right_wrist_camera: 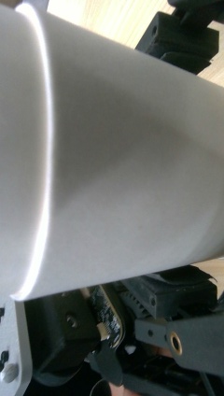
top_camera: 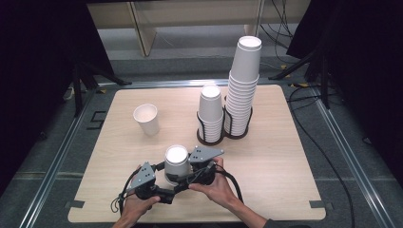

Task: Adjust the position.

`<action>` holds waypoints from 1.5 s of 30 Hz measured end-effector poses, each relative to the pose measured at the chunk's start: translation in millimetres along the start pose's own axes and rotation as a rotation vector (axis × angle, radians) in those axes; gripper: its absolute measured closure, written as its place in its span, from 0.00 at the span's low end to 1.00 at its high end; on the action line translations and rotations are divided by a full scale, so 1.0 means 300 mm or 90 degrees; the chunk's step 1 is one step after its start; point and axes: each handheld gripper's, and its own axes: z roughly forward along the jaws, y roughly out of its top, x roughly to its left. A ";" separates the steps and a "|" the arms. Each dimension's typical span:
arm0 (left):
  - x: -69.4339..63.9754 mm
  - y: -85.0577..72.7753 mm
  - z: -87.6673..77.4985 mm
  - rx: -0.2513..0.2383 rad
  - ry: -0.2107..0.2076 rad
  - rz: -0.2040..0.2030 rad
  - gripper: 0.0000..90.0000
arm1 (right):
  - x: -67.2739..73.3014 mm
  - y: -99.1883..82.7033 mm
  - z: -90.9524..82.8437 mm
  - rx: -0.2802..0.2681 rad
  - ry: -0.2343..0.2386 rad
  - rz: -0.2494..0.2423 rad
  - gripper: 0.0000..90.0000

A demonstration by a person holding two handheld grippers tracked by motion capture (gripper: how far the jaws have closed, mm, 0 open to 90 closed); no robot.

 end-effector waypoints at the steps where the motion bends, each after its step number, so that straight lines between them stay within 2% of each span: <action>1: -0.001 0.001 0.001 0.001 0.001 0.001 0.01 | 0.002 0.001 -0.001 0.002 0.000 0.000 0.20; 3: -0.005 0.001 0.002 0.001 0.003 0.000 0.00 | 0.005 0.001 0.005 -0.010 0.007 -0.005 0.20; 4: -0.005 0.000 0.005 -0.002 0.000 0.000 0.00 | 0.007 0.004 0.001 -0.002 0.003 -0.007 0.20; 7: -0.011 0.002 0.005 0.004 0.006 -0.001 0.00 | 0.015 0.002 0.009 -0.009 0.013 -0.002 0.20; 8: -0.011 0.002 0.005 0.007 0.007 0.003 0.00 | 0.014 0.004 0.005 0.000 0.008 -0.012 0.20; 12: -0.014 0.003 0.002 0.008 0.009 0.011 0.00 | 0.019 0.006 0.004 0.000 0.009 -0.012 0.20; 13: -0.013 0.001 0.006 -0.003 0.004 0.011 0.00 | 0.019 0.006 0.004 0.000 0.010 -0.011 0.20; 17: -0.014 0.001 0.005 -0.007 0.003 0.010 0.02 | 0.020 0.005 0.006 0.001 0.011 -0.009 0.19; 18: -0.016 0.004 -0.001 0.005 0.010 0.010 0.03 | 0.020 0.005 0.006 0.000 0.010 -0.008 0.18; 19: -0.014 0.002 0.001 -0.004 0.001 0.010 0.05 | 0.020 0.005 0.006 0.000 0.009 -0.006 0.18; 22: -0.017 0.004 -0.004 0.004 0.007 0.017 0.08 | 0.017 0.006 0.005 0.000 0.010 -0.004 0.16; 24: -0.016 0.004 -0.003 -0.002 0.001 0.022 0.09 | 0.017 0.005 0.007 0.000 0.029 0.020 0.15; 25: -0.018 0.008 -0.009 0.009 0.009 0.025 0.10 | 0.014 0.008 0.004 0.001 0.026 0.018 0.14; 27: -0.019 0.008 -0.009 0.006 0.007 0.028 0.11 | 0.010 0.014 -0.003 0.008 0.022 0.015 0.14; 28: -0.020 0.010 -0.010 0.012 0.009 0.034 0.12 | 0.012 0.018 -0.006 0.012 0.024 0.023 0.14; 29: -0.020 0.012 -0.012 0.019 0.009 0.048 0.12 | 0.009 0.021 -0.008 0.014 0.025 0.017 0.14; 31: -0.024 0.012 -0.010 0.019 0.008 0.049 0.13 | 0.010 0.029 -0.011 0.023 0.035 0.016 0.14; 32: -0.021 0.013 -0.013 0.031 0.009 0.063 0.13 | 0.008 0.035 -0.018 0.026 0.030 0.010 0.14; 33: -0.022 0.013 -0.012 0.034 0.010 0.072 0.13 | 0.011 0.042 -0.025 0.031 0.032 0.019 0.15; 37: -0.024 0.014 -0.011 0.048 0.011 0.097 0.14 | 0.003 0.070 -0.056 0.032 0.034 0.006 0.17; 39: -0.023 0.015 -0.015 0.066 0.014 0.111 0.15 | -0.002 0.082 -0.073 0.039 0.042 0.005 0.18; 40: -0.022 0.017 -0.019 0.083 0.020 0.122 0.15 | -0.003 0.087 -0.081 0.045 0.044 0.006 0.19; 42: -0.023 0.014 -0.016 0.084 0.021 0.129 0.15 | -0.006 0.096 -0.098 0.061 0.047 0.001 0.19; 44: -0.024 0.017 -0.019 0.105 0.029 0.152 0.15 | -0.004 0.099 -0.109 0.078 0.052 0.022 0.20; 45: -0.027 0.018 -0.020 0.112 0.032 0.161 0.15 | -0.014 0.102 -0.109 0.072 0.052 -0.004 0.20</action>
